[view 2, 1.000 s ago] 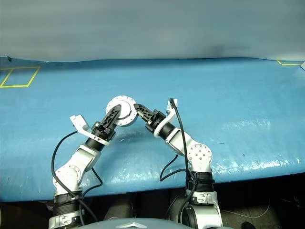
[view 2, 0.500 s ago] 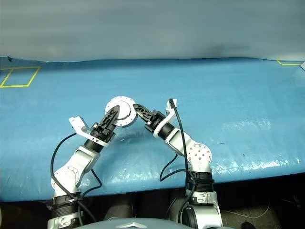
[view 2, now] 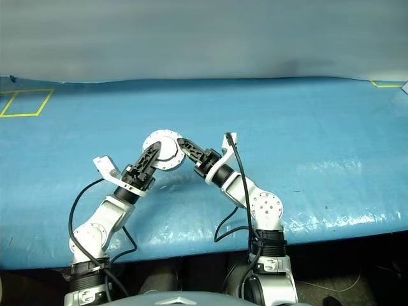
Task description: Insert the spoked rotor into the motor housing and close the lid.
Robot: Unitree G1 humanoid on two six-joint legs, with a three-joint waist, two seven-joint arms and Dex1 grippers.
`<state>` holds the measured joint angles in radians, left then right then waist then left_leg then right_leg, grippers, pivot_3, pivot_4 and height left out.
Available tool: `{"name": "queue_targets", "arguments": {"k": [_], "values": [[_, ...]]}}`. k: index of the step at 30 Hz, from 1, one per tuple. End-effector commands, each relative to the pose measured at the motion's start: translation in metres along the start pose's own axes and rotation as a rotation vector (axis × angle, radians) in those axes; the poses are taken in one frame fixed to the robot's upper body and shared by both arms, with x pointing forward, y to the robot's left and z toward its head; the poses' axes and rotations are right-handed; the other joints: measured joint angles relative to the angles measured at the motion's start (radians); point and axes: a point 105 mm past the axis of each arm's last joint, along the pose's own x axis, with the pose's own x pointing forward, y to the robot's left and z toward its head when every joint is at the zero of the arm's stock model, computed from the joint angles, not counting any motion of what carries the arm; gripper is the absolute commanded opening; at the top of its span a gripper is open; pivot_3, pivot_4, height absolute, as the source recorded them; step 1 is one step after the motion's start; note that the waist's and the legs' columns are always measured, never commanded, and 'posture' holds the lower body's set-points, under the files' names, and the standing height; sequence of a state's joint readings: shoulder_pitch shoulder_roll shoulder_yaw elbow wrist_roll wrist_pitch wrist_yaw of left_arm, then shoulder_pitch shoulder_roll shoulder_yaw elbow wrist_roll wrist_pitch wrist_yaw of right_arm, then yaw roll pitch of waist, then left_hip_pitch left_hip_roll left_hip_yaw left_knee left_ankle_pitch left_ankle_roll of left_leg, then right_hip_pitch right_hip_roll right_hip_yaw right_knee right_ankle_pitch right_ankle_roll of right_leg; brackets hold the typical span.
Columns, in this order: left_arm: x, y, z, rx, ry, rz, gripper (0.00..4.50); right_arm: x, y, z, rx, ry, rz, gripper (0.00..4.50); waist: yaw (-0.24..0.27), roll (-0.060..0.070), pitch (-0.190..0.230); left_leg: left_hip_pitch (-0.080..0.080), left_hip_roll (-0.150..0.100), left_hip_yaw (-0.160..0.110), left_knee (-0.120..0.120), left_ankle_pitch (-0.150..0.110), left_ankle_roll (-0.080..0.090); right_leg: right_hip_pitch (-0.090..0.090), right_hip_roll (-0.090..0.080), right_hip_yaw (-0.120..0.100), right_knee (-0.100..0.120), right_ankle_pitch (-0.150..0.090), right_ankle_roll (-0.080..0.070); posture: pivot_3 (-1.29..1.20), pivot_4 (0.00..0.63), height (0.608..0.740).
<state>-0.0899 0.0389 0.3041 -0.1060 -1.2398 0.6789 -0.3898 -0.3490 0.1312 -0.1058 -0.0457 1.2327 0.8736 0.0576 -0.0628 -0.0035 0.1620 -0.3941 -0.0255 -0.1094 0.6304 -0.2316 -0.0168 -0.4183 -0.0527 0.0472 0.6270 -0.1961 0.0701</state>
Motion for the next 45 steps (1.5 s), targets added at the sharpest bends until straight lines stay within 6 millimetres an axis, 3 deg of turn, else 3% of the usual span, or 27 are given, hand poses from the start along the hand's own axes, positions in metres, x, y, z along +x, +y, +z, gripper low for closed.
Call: {"name": "queue_targets", "arguments": {"k": [1,5,10,14,17,20,32,38,45], "values": [[0.003,-0.002,0.004,0.037,-0.033,0.011,2.62,0.006,0.024,0.004,-0.009,-0.053,0.100,3.15,0.001,0.000,0.000,0.000,0.000,0.000,0.000,0.000,0.000,0.000,0.000,0.000,0.000,0.000,0.000,0.00,0.150,0.740],[-0.001,0.003,0.013,0.099,-0.085,0.059,2.62,0.003,0.019,0.016,-0.012,-0.110,0.076,3.15,0.000,0.000,0.000,0.000,0.000,0.000,0.000,0.000,0.000,0.000,0.000,0.000,0.000,0.000,0.000,0.00,0.150,0.740],[-0.015,0.017,0.049,0.248,-0.276,0.214,2.62,-0.004,0.002,0.016,-0.106,-0.106,-0.024,3.15,-0.001,0.000,0.000,0.000,0.000,0.000,0.000,0.000,0.000,0.000,0.000,0.000,0.000,0.000,0.000,0.00,0.150,0.740],[-0.032,0.025,0.078,0.287,-0.429,0.309,2.62,-0.013,-0.017,0.010,-0.398,-0.039,-0.121,3.15,0.004,0.000,0.000,0.000,0.000,0.000,0.000,0.000,0.000,0.000,0.000,0.000,0.000,0.000,0.000,0.00,0.150,0.740],[-0.041,0.031,0.094,0.327,-0.505,0.378,2.62,-0.017,-0.019,0.001,-0.649,0.030,-0.089,3.15,0.007,-0.001,0.000,-0.001,-0.001,0.001,0.001,0.000,0.000,0.000,0.000,0.000,-0.001,0.000,0.001,0.00,0.150,0.740],[-0.050,0.037,0.108,0.356,-0.571,0.444,2.62,-0.019,-0.021,-0.004,-0.790,0.055,-0.057,3.15,0.011,-0.002,-0.001,0.000,-0.001,0.000,0.001,0.000,-0.001,0.001,0.000,0.000,-0.001,-0.002,0.006,0.00,0.150,0.740],[-0.063,0.067,0.118,0.473,-0.531,0.687,2.62,-0.016,-0.020,-0.008,-0.827,0.017,-0.038,3.15,0.022,-0.009,0.000,0.001,0.000,-0.001,0.003,0.001,-0.002,0.002,0.000,-0.001,-0.001,0.001,0.004,0.00,0.150,0.740],[-0.063,0.054,0.125,0.595,-0.552,0.673,4.42,-0.018,-0.025,-0.010,-0.832,0.034,-0.062,3.19,0.025,-0.009,0.000,0.001,0.000,-0.001,0.003,0.001,-0.002,0.002,0.000,-0.001,-0.001,0.002,0.003,0.00,0.150,0.740],[-0.070,0.030,0.150,0.647,-0.705,0.605,4.48,-0.017,-0.026,-0.009,-0.829,0.051,-0.066,3.19,0.027,-0.009,0.000,0.001,0.000,-0.002,0.004,0.001,-0.002,0.003,0.000,-0.001,0.000,0.002,0.002,0.00,0.150,0.740]]}}
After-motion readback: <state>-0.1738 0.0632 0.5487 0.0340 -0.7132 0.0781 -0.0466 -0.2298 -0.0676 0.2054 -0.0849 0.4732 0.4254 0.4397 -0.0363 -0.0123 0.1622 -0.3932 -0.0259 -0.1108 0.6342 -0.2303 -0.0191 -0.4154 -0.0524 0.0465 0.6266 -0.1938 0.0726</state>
